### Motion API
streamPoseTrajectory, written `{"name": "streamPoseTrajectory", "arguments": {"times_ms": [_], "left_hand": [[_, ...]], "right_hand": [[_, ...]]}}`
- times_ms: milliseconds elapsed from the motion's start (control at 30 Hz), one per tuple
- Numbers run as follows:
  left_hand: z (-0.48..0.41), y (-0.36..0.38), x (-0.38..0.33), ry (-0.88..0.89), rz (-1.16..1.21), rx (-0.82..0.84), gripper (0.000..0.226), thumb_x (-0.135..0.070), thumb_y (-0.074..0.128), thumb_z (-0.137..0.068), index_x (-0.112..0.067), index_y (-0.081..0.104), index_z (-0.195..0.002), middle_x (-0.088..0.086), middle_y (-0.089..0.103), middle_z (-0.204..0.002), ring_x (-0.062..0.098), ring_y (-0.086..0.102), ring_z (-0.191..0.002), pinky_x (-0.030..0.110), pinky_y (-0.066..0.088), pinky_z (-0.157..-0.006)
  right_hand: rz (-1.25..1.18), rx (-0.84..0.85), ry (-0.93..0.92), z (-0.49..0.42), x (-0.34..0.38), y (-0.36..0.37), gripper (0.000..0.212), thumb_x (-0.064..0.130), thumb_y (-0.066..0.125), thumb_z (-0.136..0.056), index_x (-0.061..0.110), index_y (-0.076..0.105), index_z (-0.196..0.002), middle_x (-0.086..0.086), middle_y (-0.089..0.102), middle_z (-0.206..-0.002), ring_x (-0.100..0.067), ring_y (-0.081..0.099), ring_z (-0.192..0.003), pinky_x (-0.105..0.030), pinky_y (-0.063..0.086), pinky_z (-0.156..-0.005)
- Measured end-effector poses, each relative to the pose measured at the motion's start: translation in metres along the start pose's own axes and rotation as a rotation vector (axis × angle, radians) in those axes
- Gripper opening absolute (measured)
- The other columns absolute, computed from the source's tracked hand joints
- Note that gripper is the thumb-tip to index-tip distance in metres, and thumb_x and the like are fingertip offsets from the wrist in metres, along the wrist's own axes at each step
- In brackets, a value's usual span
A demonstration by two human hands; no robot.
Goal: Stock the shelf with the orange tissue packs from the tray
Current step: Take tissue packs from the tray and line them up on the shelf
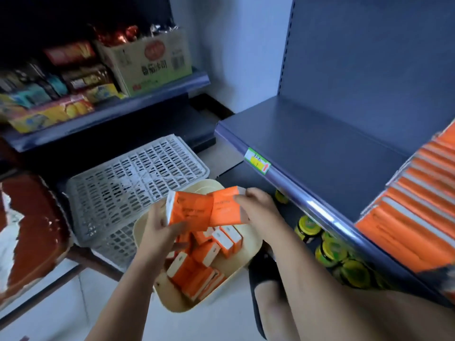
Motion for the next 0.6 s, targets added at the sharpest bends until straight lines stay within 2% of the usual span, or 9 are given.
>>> {"name": "streamPoseTrajectory", "arguments": {"times_ms": [133, 233, 300, 333, 367, 433, 467, 533, 600], "left_hand": [[0.034, 0.027, -0.059, 0.119, 0.073, 0.038, 0.028, -0.017, 0.07, -0.092, -0.028, 0.059, -0.115, 0.005, 0.077, -0.102, 0.022, 0.078, -0.086, 0.038, 0.061, -0.064], [0.051, 0.056, -0.099, 0.177, 0.161, 0.065, 0.019, -0.035, 0.069, -0.098, -0.031, 0.064, -0.116, 0.007, 0.076, -0.107, 0.028, 0.077, -0.093, 0.044, 0.062, -0.066], [0.063, 0.088, -0.125, 0.231, 0.164, 0.13, 0.018, -0.033, 0.069, -0.097, -0.025, 0.068, -0.114, 0.005, 0.076, -0.108, 0.029, 0.074, -0.099, 0.044, 0.06, -0.072], [0.072, 0.107, -0.139, 0.273, 0.159, 0.181, 0.017, -0.029, 0.069, -0.097, -0.019, 0.069, -0.111, 0.003, 0.076, -0.102, 0.029, 0.073, -0.097, 0.04, 0.06, -0.073], [0.08, 0.128, -0.151, 0.316, 0.155, 0.237, 0.018, -0.026, 0.071, -0.096, -0.015, 0.068, -0.11, 0.003, 0.076, -0.099, 0.03, 0.072, -0.097, 0.039, 0.06, -0.075], [0.097, 0.169, -0.169, 0.377, 0.145, 0.33, 0.038, -0.027, 0.079, -0.088, -0.019, 0.065, -0.122, 0.007, 0.075, -0.111, 0.032, 0.072, -0.105, 0.047, 0.061, -0.088], [0.107, 0.191, -0.177, 0.408, 0.138, 0.385, 0.048, -0.027, 0.08, -0.086, -0.028, 0.06, -0.13, 0.007, 0.074, -0.118, 0.03, 0.071, -0.108, 0.048, 0.06, -0.091], [0.124, 0.234, -0.19, 0.469, 0.122, 0.499, 0.058, -0.011, 0.075, -0.093, -0.039, 0.052, -0.138, 0.004, 0.075, -0.11, 0.022, 0.072, -0.097, 0.041, 0.06, -0.084], [0.142, 0.275, -0.2, 0.51, 0.086, 0.597, 0.059, 0.005, 0.066, -0.095, -0.033, 0.052, -0.138, 0.003, 0.075, -0.092, 0.018, 0.069, -0.086, 0.03, 0.058, -0.076]], "right_hand": [[-0.039, -0.032, -0.181, 0.05, 0.056, -0.058, 0.02, 0.029, 0.07, -0.078, 0.019, 0.072, -0.095, 0.01, 0.071, -0.08, -0.006, 0.064, -0.074, -0.025, 0.048, -0.068], [-0.042, -0.134, -0.307, 0.092, 0.083, -0.118, 0.019, 0.021, 0.071, -0.078, 0.029, 0.073, -0.095, 0.011, 0.075, -0.082, -0.004, 0.067, -0.075, -0.024, 0.051, -0.066], [-0.025, -0.206, -0.361, 0.121, 0.09, -0.168, 0.017, 0.006, 0.072, -0.085, 0.022, 0.07, -0.091, 0.013, 0.069, -0.071, -0.002, 0.062, -0.066, -0.021, 0.047, -0.061], [-0.015, -0.239, -0.375, 0.138, 0.093, -0.193, 0.017, 0.002, 0.07, -0.086, 0.018, 0.067, -0.086, 0.013, 0.065, -0.066, -0.004, 0.059, -0.062, -0.024, 0.045, -0.06], [-0.003, -0.276, -0.375, 0.153, 0.092, -0.22, 0.016, 0.001, 0.069, -0.086, 0.016, 0.063, -0.082, 0.011, 0.061, -0.063, -0.007, 0.057, -0.06, -0.028, 0.043, -0.059], [-0.013, -0.335, -0.371, 0.187, 0.091, -0.268, 0.01, 0.01, 0.069, -0.083, 0.005, 0.061, -0.084, 0.002, 0.057, -0.065, -0.012, 0.055, -0.057, -0.031, 0.041, -0.055], [-0.025, -0.368, -0.385, 0.205, 0.09, -0.29, 0.023, 0.016, 0.07, -0.079, -0.002, 0.061, -0.089, -0.003, 0.057, -0.069, -0.012, 0.056, -0.059, -0.031, 0.041, -0.055], [-0.033, -0.458, -0.412, 0.237, 0.085, -0.335, 0.043, 0.025, 0.07, -0.069, -0.007, 0.064, -0.097, -0.009, 0.062, -0.078, -0.013, 0.057, -0.07, -0.032, 0.042, -0.064], [-0.015, -0.528, -0.393, 0.263, 0.074, -0.376, 0.032, 0.015, 0.071, -0.075, 0.003, 0.072, -0.105, -0.009, 0.072, -0.089, -0.01, 0.063, -0.076, -0.027, 0.046, -0.07]]}}
Point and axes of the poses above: each hand's wrist, its own z-axis away from the middle knuckle, its own y-axis out of the palm, x = y × z, the point moved 4 cm from there along -z, towards the middle knuckle
